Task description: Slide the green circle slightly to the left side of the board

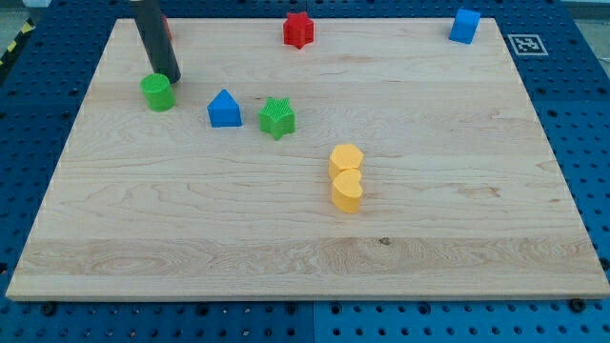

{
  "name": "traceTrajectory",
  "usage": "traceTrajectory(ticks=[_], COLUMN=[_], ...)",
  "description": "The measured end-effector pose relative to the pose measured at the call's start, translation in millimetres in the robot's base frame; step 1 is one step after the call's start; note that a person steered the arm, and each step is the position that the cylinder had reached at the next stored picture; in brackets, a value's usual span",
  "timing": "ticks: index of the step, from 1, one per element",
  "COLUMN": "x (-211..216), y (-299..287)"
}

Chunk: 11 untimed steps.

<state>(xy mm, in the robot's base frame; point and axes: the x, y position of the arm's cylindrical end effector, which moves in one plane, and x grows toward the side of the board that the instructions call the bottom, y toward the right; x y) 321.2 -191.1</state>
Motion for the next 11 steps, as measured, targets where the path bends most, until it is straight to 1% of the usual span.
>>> traceTrajectory(ticks=[1, 3, 4, 5, 6, 8, 10, 11], x=[-7, -1, 40, 44, 43, 43, 41, 18], y=[25, 44, 51, 51, 50, 24, 19, 19])
